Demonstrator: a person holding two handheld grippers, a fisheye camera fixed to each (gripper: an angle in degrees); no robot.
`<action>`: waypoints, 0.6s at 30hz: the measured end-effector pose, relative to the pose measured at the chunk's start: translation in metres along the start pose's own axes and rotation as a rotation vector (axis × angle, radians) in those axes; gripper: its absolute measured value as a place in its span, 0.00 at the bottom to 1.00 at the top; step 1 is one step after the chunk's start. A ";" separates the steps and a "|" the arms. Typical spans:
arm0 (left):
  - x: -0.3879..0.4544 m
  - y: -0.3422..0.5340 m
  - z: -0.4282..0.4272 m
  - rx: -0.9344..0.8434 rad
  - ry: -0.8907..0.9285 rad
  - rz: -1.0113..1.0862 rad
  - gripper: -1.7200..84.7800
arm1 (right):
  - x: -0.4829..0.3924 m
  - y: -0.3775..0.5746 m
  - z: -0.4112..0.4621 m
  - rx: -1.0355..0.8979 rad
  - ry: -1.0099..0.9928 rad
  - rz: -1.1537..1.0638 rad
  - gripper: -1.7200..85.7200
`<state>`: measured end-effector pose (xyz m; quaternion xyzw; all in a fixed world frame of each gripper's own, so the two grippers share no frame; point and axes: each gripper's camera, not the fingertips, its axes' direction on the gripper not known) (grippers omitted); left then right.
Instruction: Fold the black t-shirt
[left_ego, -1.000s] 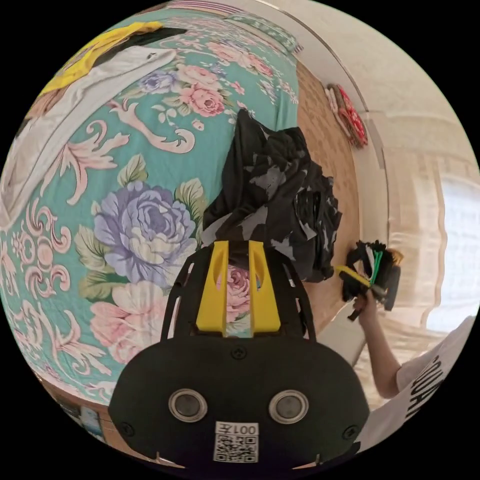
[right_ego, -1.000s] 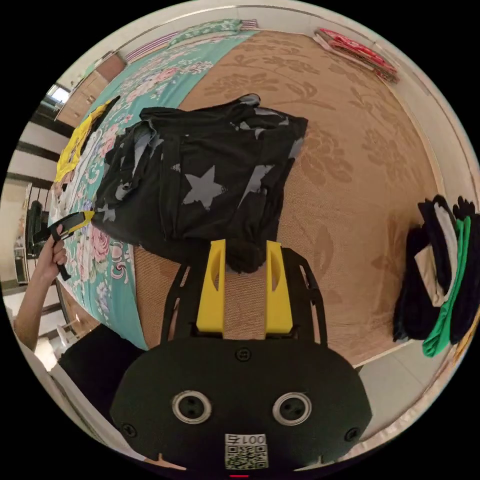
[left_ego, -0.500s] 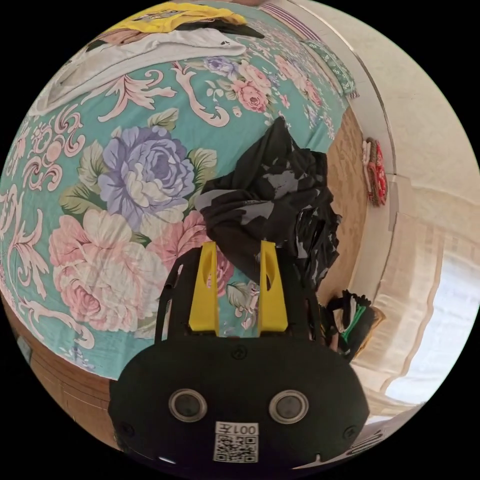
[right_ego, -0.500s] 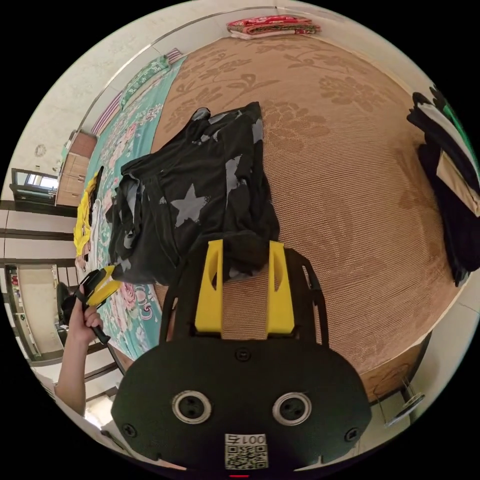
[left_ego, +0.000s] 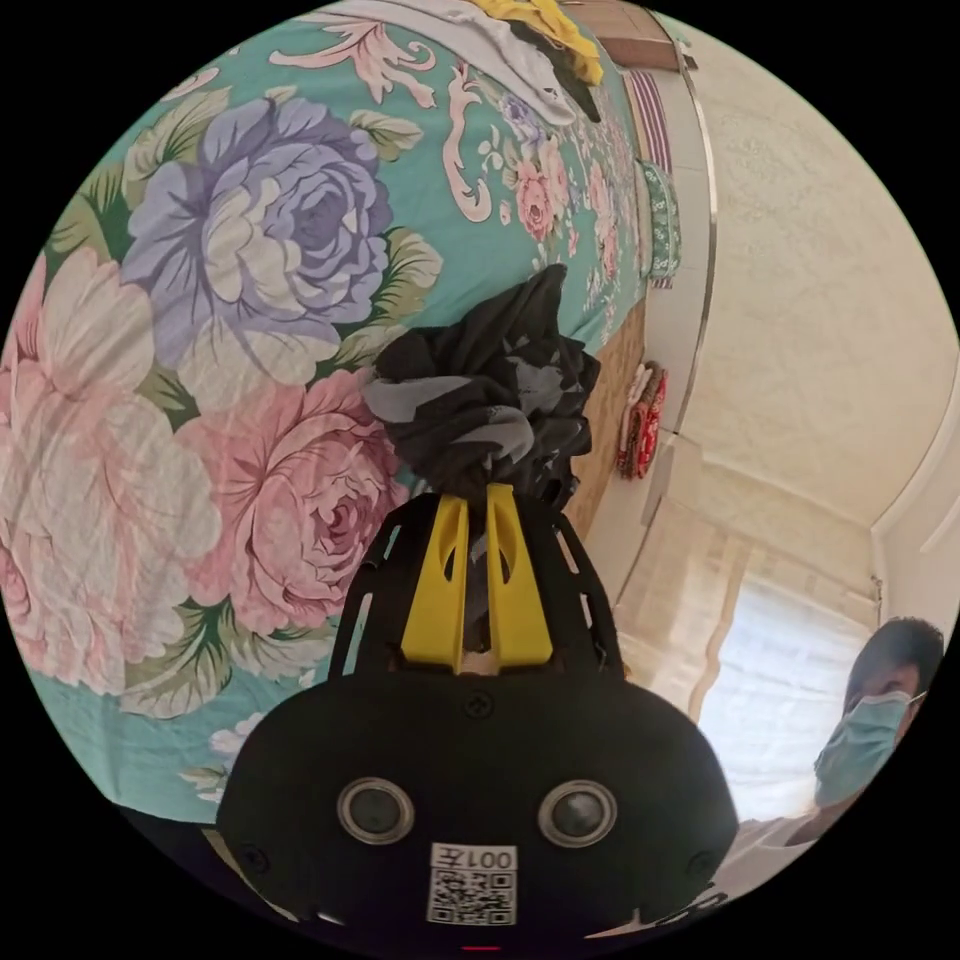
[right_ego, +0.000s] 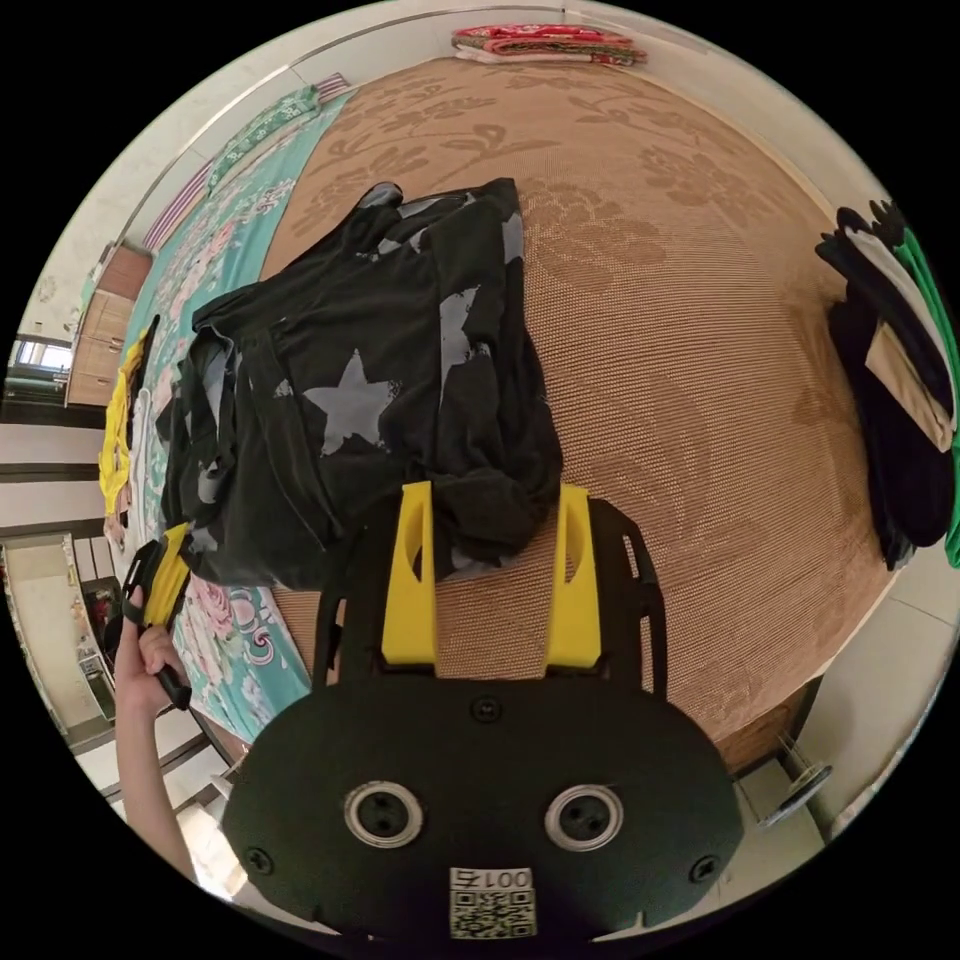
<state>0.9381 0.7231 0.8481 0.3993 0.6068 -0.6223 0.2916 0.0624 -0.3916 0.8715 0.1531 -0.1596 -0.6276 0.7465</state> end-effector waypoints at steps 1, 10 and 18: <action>0.001 -0.003 -0.007 0.004 0.030 -0.001 0.00 | -0.002 -0.001 0.001 -0.005 0.007 -0.003 0.17; 0.004 -0.018 -0.046 -0.029 0.191 -0.008 0.00 | 0.028 -0.004 0.007 0.048 -0.270 -0.025 0.05; 0.151 -0.102 -0.012 -0.108 0.555 0.219 0.00 | 0.077 -0.141 -0.108 0.464 -0.861 -0.126 0.03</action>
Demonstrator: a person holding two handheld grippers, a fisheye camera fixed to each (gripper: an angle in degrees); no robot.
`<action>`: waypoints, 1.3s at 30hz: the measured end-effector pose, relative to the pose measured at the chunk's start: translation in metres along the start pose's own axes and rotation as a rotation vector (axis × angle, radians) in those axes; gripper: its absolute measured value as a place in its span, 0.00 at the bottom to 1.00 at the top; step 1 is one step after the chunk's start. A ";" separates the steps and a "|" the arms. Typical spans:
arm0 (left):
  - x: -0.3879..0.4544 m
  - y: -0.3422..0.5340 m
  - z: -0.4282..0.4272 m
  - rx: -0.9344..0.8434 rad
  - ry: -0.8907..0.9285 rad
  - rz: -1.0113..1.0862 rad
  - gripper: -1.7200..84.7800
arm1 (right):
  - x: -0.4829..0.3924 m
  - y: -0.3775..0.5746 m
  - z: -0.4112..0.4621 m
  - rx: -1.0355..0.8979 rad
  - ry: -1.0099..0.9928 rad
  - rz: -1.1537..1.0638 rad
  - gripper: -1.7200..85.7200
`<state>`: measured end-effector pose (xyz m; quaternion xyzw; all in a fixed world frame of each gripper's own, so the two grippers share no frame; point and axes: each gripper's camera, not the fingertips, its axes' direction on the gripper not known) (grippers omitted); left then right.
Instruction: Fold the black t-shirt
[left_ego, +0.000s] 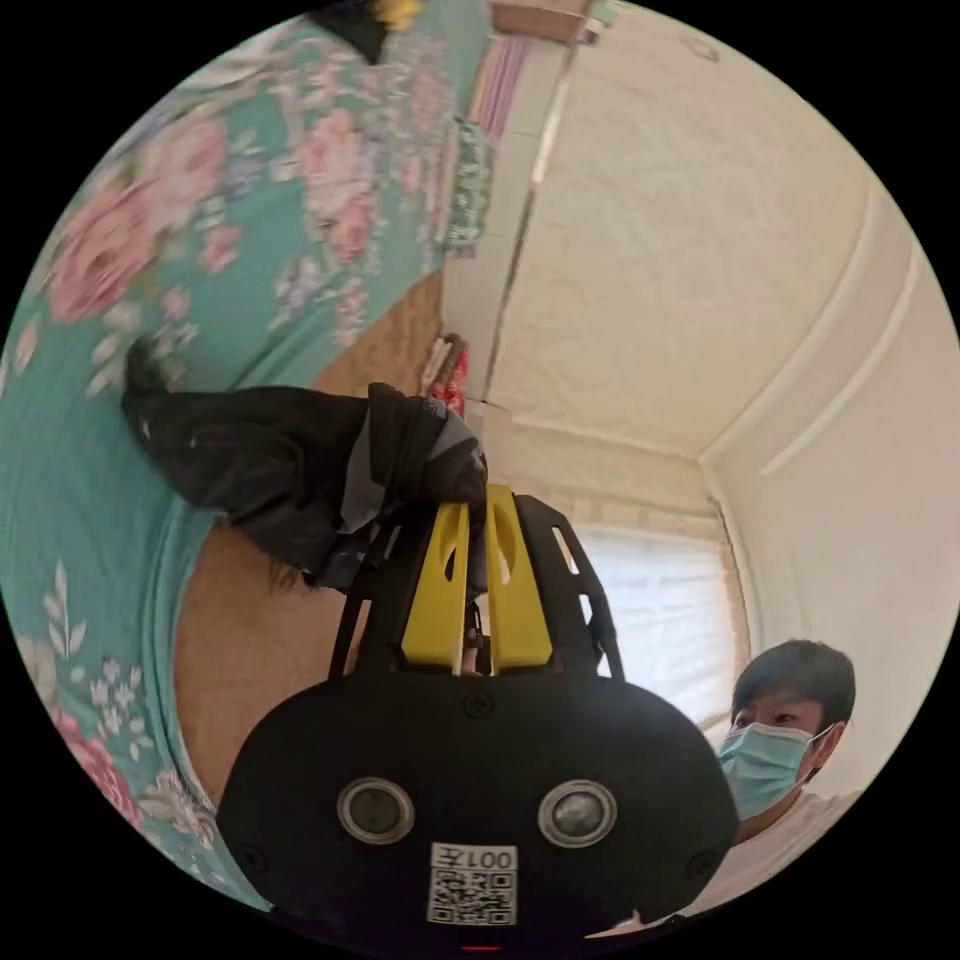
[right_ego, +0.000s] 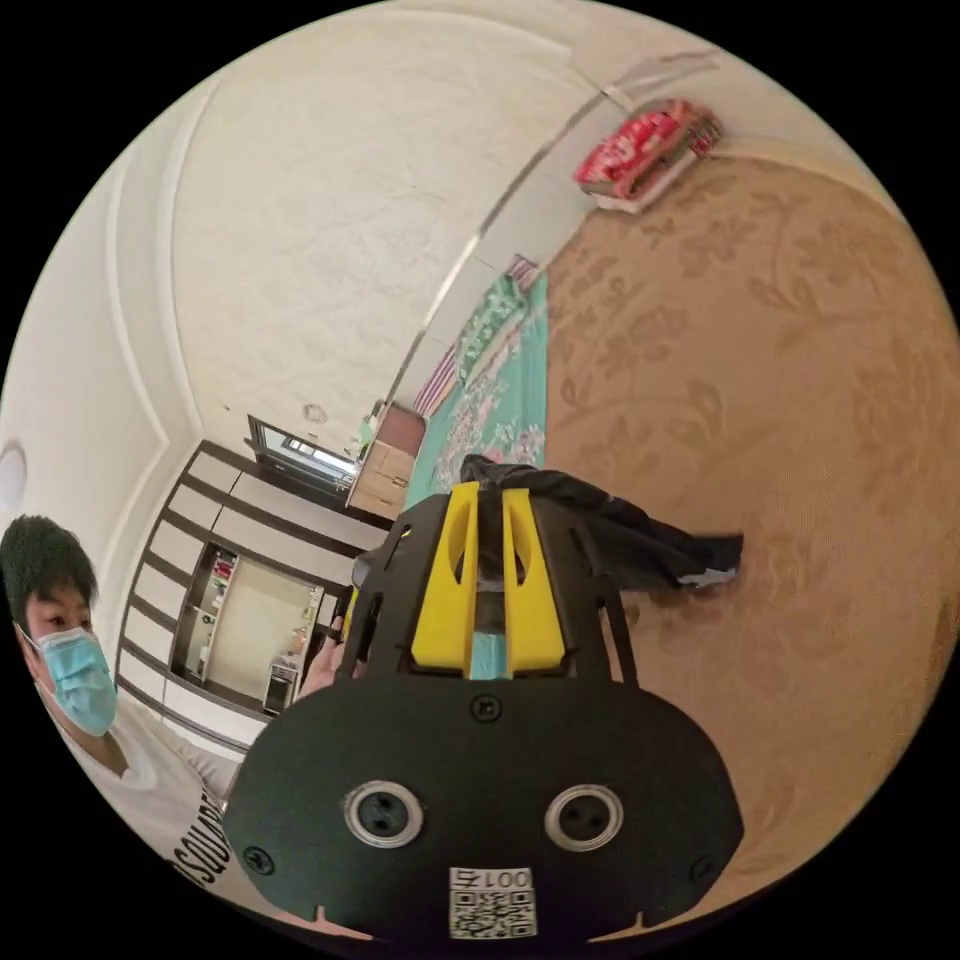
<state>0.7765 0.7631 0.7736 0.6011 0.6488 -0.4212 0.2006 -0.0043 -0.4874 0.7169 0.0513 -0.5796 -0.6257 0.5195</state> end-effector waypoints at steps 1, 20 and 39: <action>0.036 -0.018 0.020 -0.032 0.010 0.088 0.00 | -0.011 -0.015 -0.004 0.016 -0.011 -0.034 0.03; -0.115 0.148 0.027 -0.312 -0.453 -0.046 0.00 | 0.055 0.140 -0.028 -0.449 0.470 -0.091 0.03; -0.093 0.211 0.091 -0.559 -1.069 0.390 0.11 | -0.026 0.180 0.023 -0.614 0.668 -0.274 0.11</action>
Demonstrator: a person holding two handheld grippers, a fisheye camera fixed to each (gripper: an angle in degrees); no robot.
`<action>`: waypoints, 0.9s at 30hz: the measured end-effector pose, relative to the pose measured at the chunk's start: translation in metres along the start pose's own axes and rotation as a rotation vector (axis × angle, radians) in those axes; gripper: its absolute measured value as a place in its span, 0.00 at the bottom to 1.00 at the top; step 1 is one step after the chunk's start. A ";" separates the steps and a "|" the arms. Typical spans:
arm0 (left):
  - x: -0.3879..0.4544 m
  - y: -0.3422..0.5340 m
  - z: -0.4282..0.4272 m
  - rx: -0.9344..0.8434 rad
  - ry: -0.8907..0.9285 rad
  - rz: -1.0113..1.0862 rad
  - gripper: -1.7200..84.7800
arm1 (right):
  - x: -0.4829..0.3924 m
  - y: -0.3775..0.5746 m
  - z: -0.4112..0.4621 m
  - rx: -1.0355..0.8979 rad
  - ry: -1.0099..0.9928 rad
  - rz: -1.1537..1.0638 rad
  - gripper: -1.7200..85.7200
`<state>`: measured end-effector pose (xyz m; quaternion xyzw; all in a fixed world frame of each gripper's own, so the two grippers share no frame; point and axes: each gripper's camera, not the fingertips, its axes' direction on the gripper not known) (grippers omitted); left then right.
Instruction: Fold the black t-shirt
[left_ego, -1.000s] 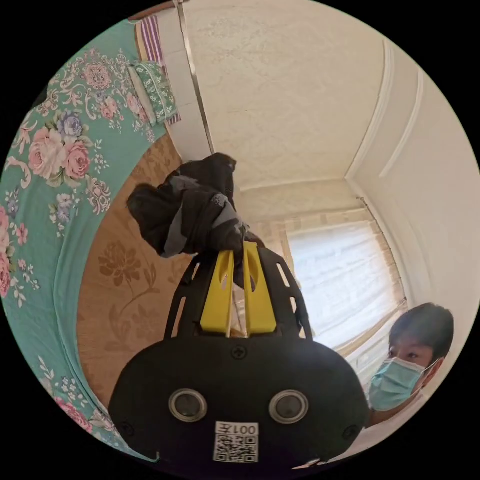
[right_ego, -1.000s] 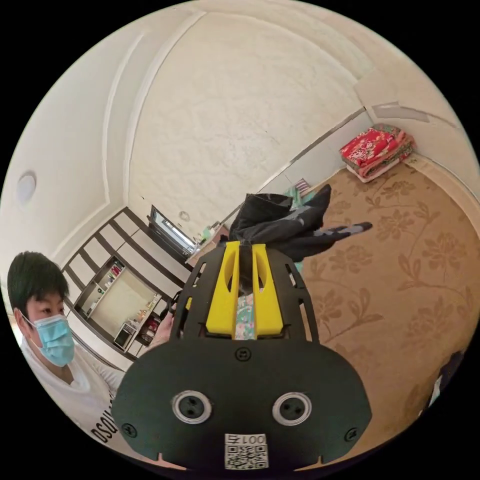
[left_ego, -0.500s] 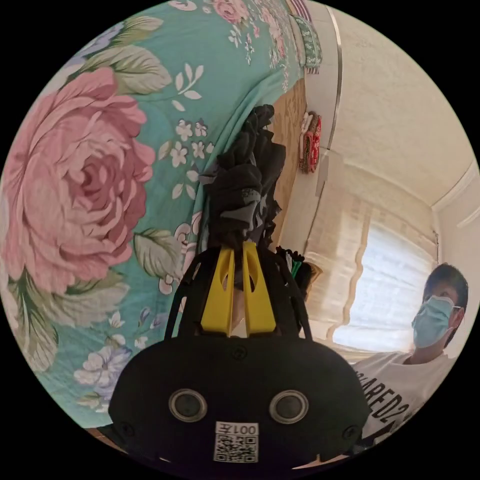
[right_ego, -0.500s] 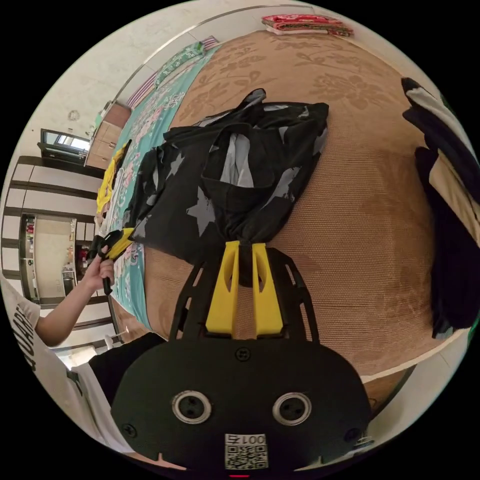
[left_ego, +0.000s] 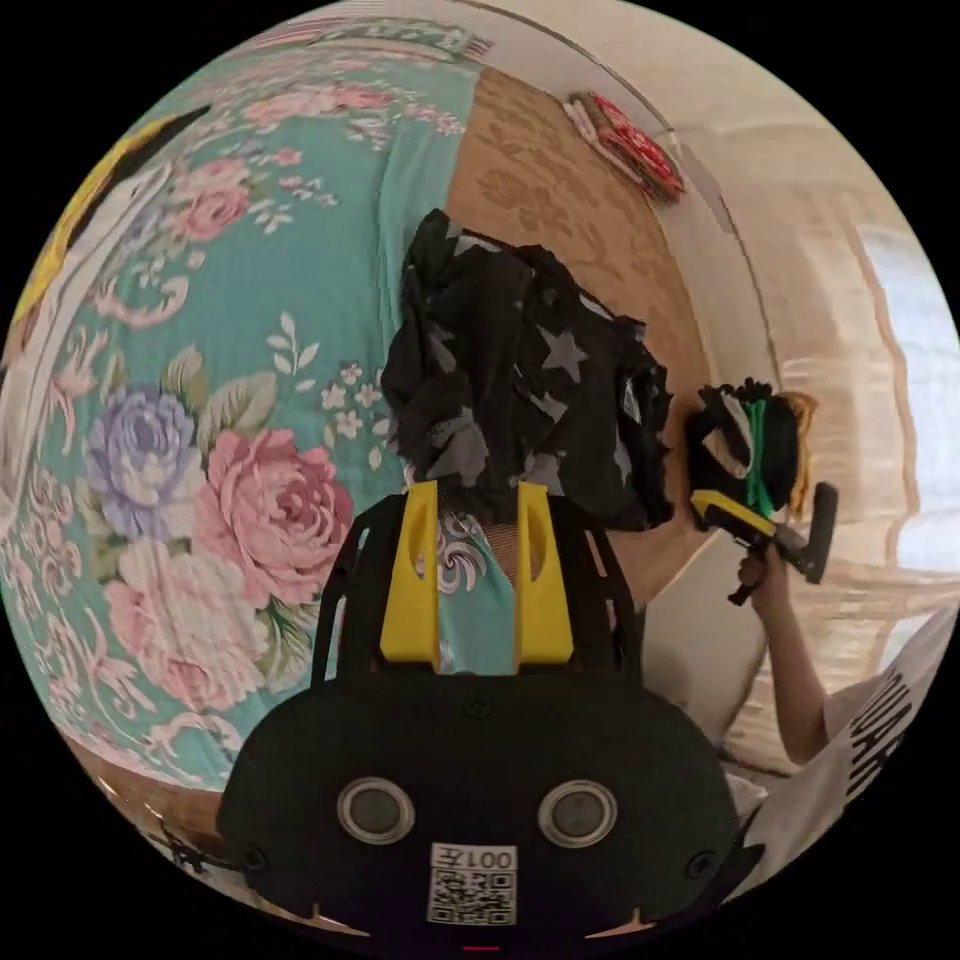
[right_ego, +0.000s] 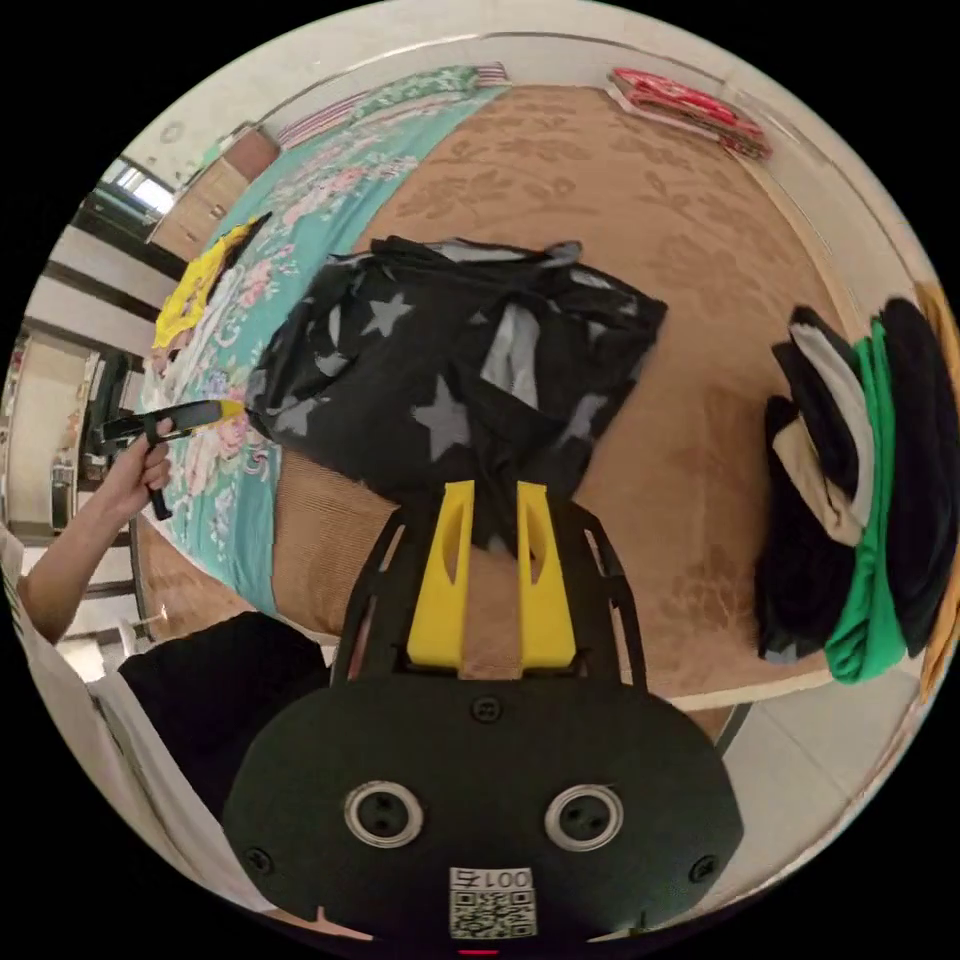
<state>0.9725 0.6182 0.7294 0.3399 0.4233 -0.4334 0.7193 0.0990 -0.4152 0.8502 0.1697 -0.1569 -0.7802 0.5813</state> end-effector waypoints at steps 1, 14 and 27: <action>0.013 -0.011 0.007 -0.001 -0.055 0.062 0.11 | -0.008 -0.009 0.002 0.021 -0.051 -0.022 0.11; -0.015 -0.045 0.059 -0.031 -0.160 0.098 0.01 | -0.138 -0.130 0.111 -0.086 -0.156 -0.220 0.04; -0.081 -0.086 0.079 -0.134 0.016 0.110 0.01 | -0.117 -0.079 0.092 0.109 -0.338 0.173 0.09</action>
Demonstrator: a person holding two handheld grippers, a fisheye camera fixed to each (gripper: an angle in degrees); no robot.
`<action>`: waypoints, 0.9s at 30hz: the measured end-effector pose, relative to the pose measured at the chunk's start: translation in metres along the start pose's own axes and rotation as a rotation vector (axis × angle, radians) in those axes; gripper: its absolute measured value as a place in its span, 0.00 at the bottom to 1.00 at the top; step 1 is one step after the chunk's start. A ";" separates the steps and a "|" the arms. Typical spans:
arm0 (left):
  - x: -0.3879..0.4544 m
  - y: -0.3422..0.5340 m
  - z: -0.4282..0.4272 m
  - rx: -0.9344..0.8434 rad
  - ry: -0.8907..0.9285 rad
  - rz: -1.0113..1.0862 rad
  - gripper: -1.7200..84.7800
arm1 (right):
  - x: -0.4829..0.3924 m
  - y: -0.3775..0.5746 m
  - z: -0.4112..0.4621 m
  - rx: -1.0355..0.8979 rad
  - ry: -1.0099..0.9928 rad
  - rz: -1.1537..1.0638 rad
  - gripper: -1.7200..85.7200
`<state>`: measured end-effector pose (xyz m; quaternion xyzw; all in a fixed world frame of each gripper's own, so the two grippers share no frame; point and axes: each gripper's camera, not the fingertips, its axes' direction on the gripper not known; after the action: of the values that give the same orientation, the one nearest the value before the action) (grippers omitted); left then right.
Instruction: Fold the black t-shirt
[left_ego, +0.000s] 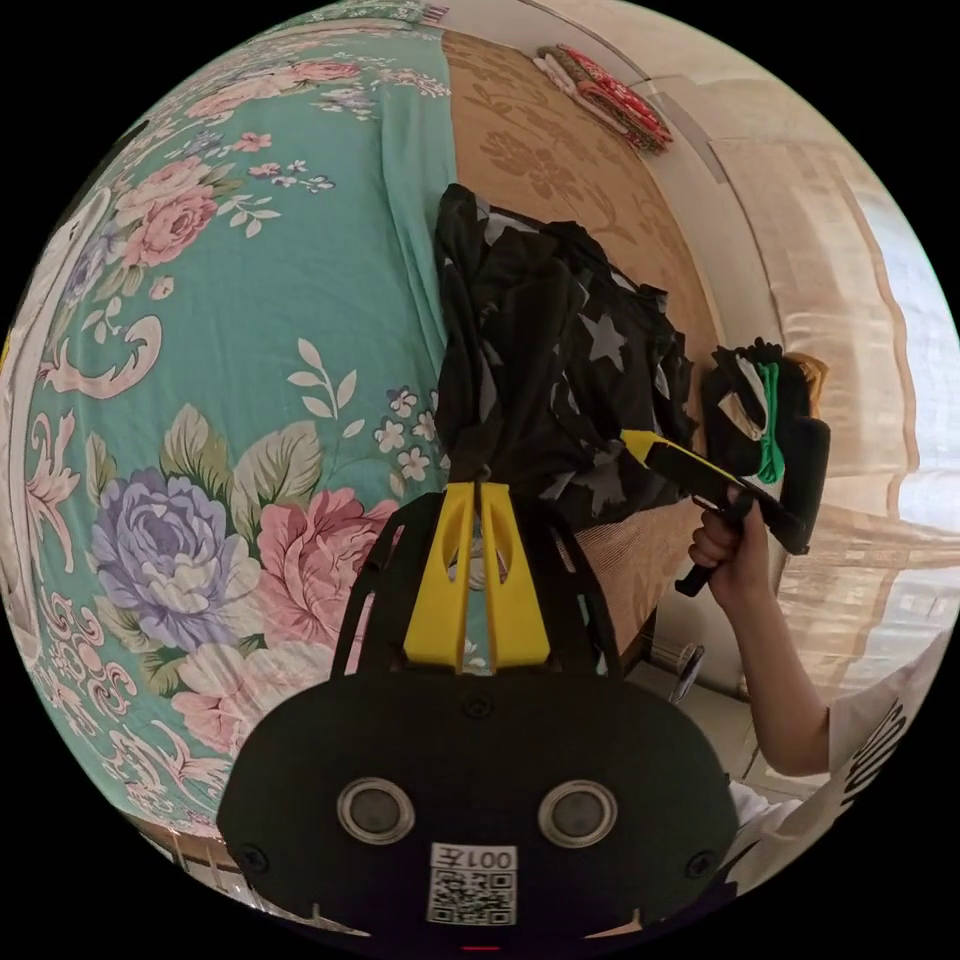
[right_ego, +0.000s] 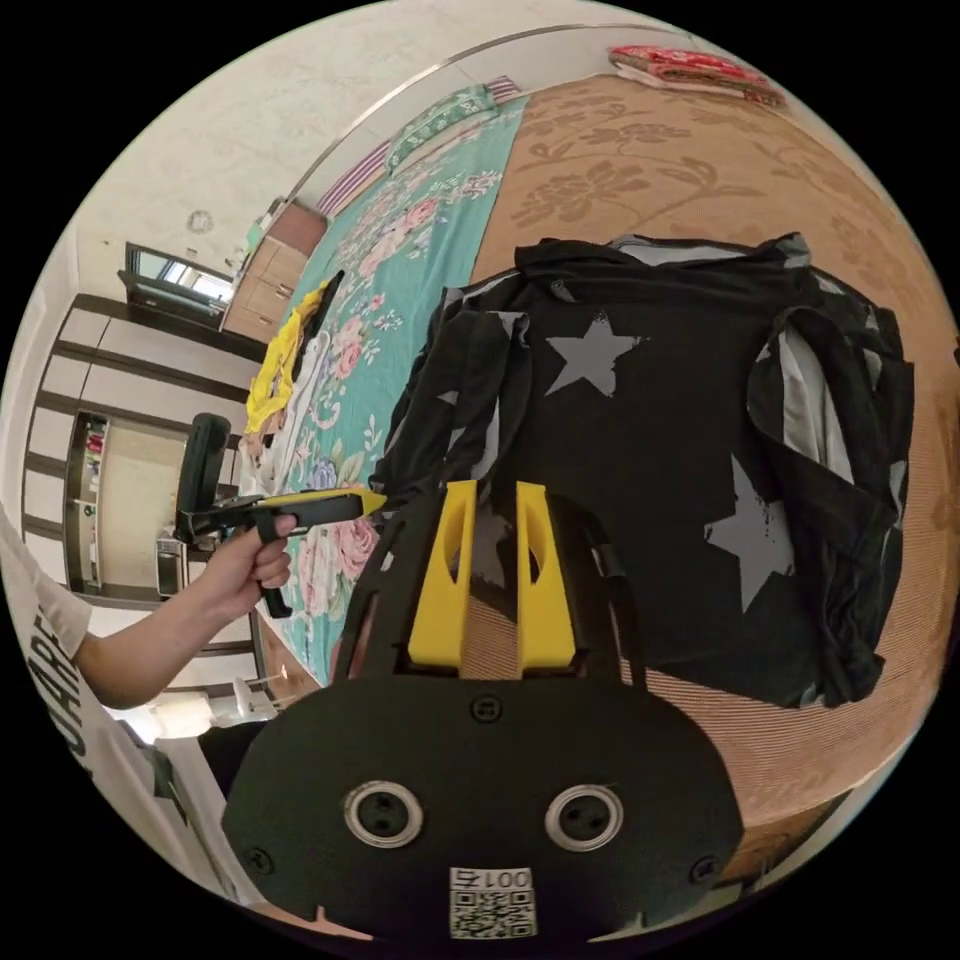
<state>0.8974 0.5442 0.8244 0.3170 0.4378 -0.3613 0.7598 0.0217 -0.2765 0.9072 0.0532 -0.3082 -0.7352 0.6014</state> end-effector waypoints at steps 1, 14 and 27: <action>-0.002 -0.005 0.001 -0.014 -0.009 0.024 0.01 | 0.000 -0.001 0.003 -0.004 -0.001 0.007 0.10; -0.090 -0.021 0.025 0.026 0.224 -0.108 0.01 | -0.067 -0.021 0.021 0.133 -0.432 -0.123 0.04; -0.169 0.062 0.077 0.123 0.483 -0.424 0.01 | -0.185 -0.008 0.142 -0.388 -0.301 -0.442 0.12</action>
<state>0.9218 0.5623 1.0179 0.3404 0.6390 -0.4516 0.5214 0.0012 -0.0508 0.9625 -0.1061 -0.2288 -0.8925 0.3740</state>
